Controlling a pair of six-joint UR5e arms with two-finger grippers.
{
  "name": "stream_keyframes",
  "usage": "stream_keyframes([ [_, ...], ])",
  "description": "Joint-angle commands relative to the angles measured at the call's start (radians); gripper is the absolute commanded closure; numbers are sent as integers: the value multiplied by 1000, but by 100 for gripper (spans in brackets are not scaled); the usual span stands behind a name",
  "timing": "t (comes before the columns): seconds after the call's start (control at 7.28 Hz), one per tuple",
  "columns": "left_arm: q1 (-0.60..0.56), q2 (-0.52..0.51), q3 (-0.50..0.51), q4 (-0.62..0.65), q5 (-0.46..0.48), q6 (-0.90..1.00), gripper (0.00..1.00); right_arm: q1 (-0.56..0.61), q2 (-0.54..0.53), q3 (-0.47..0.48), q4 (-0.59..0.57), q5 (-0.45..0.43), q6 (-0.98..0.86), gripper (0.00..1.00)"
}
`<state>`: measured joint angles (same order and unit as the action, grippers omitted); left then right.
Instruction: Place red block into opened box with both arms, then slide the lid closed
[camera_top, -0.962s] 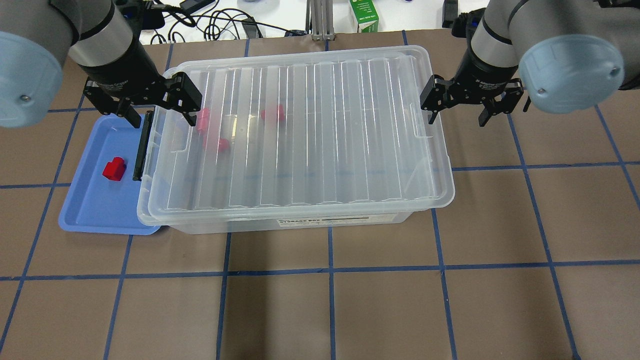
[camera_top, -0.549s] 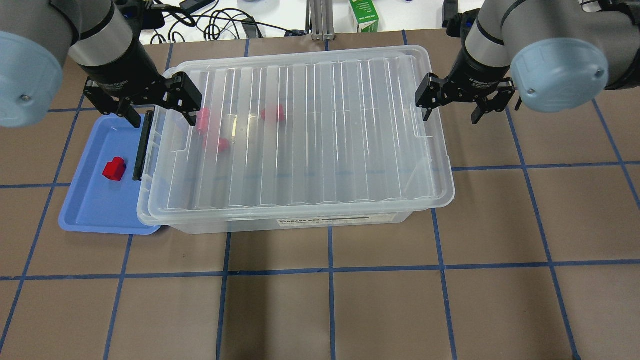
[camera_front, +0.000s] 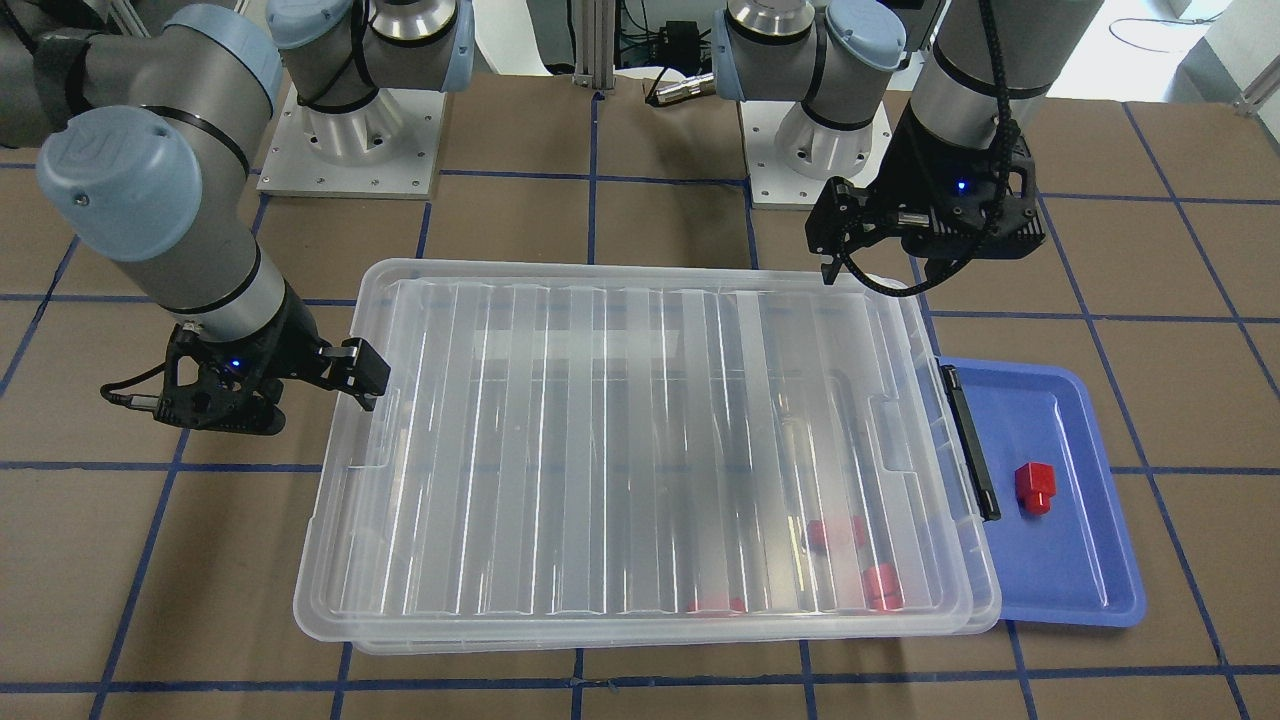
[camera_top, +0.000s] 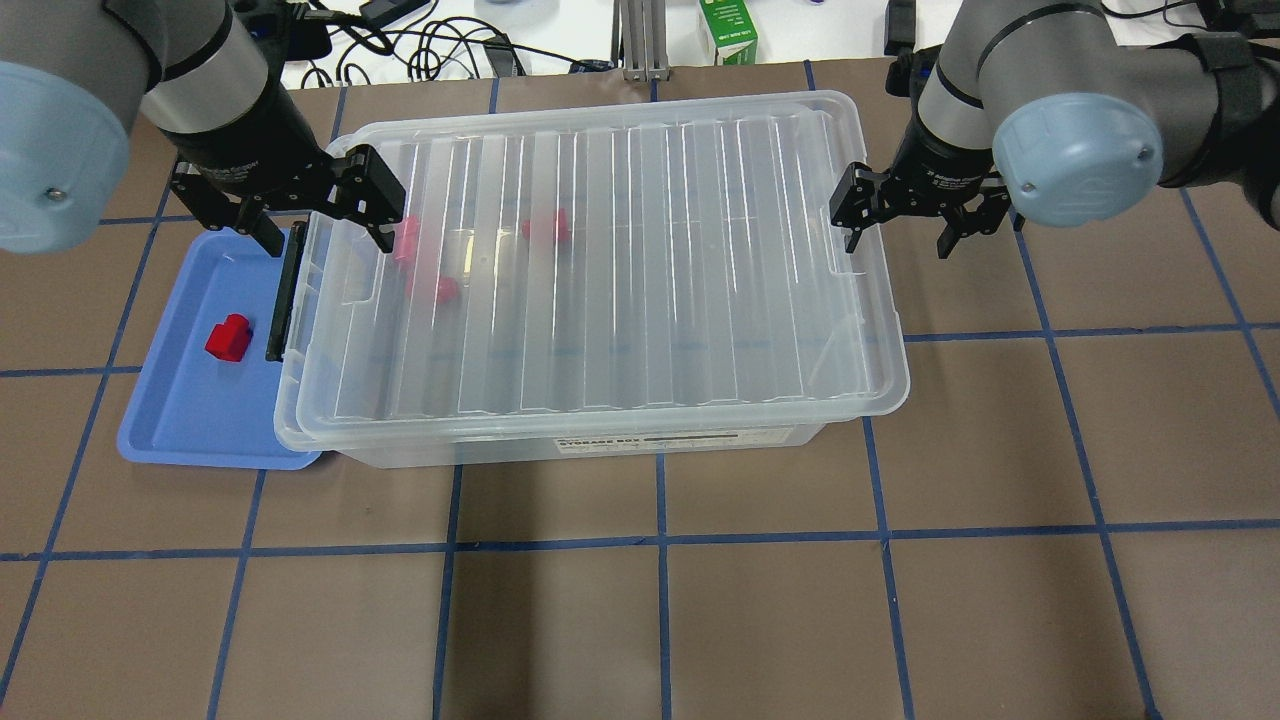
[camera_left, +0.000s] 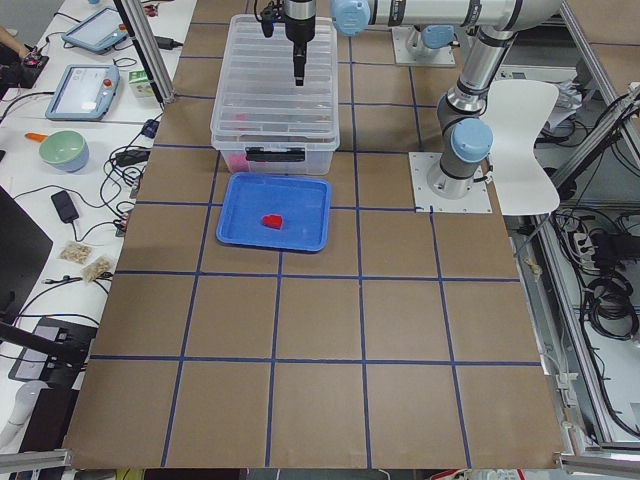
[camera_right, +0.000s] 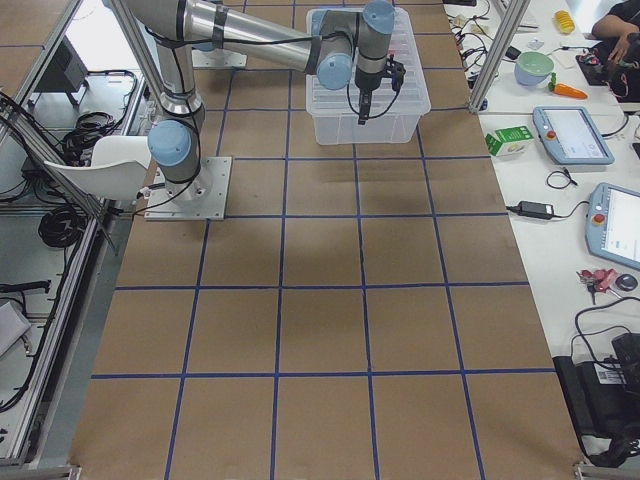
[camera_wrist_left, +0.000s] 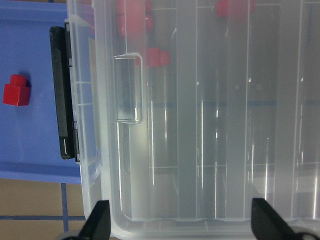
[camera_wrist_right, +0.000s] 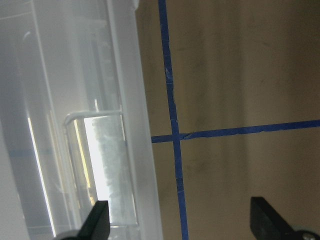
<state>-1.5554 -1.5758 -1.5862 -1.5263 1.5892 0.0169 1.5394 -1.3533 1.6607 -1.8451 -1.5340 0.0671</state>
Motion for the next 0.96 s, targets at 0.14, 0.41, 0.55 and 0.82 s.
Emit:
stream_keyframes([
  [0.14, 0, 0, 0, 0, 0, 0, 0, -1, 17, -5, 0, -9, 0, 0],
  [0.41, 0, 0, 0, 0, 0, 0, 0, -1, 22, -2, -23, -12, -1, 0],
  [0.55, 0, 0, 0, 0, 0, 0, 0, -7, 28, -2, -23, -17, -1, 0],
  [0.82, 0, 0, 0, 0, 0, 0, 0, -44, 30, -4, -20, -29, -4, 0],
])
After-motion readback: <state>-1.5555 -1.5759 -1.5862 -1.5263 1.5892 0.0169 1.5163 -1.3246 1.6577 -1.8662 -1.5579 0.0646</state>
